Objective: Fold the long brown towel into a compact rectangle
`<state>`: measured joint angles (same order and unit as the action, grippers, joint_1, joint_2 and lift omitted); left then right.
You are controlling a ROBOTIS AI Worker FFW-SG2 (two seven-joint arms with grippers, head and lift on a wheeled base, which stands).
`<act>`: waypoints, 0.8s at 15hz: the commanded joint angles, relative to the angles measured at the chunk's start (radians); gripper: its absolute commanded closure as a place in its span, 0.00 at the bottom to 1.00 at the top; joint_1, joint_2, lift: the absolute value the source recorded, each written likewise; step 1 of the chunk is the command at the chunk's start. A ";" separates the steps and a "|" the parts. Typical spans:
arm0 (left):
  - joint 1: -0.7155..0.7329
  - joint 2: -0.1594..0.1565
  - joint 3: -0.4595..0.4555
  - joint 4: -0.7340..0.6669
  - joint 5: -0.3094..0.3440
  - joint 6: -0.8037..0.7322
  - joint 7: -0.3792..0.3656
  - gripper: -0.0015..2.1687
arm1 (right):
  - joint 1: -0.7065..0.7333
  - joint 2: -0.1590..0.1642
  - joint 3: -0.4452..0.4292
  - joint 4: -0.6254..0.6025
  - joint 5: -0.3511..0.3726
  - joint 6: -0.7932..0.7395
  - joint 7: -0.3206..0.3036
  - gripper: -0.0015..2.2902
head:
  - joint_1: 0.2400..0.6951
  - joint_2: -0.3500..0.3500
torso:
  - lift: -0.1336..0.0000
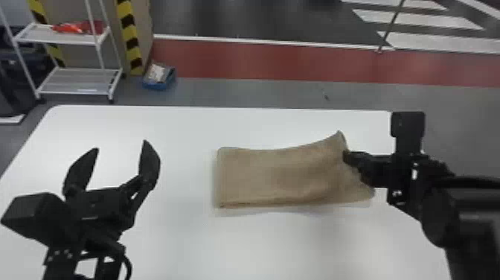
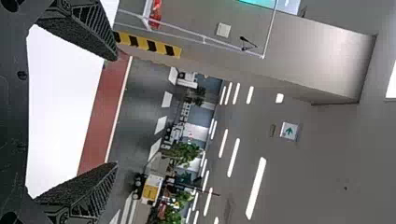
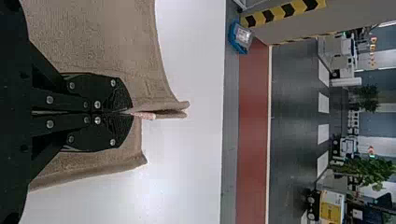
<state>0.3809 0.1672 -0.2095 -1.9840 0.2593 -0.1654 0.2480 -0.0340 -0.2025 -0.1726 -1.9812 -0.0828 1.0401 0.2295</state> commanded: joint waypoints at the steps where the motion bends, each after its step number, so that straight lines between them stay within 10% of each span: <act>1: -0.002 0.000 -0.001 0.001 -0.002 0.008 -0.003 0.04 | -0.003 -0.006 -0.031 -0.005 -0.006 0.012 0.010 0.61 | 1.00 0.29 | 0.09; 12: -0.014 0.002 0.006 0.011 -0.002 0.036 0.001 0.04 | -0.050 -0.018 -0.082 -0.103 -0.071 0.140 0.025 0.61 | 1.00 0.28 | 0.09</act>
<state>0.3639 0.1666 -0.2081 -1.9721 0.2578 -0.1303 0.2476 -0.0715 -0.2138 -0.2407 -2.0835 -0.1538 1.1760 0.2546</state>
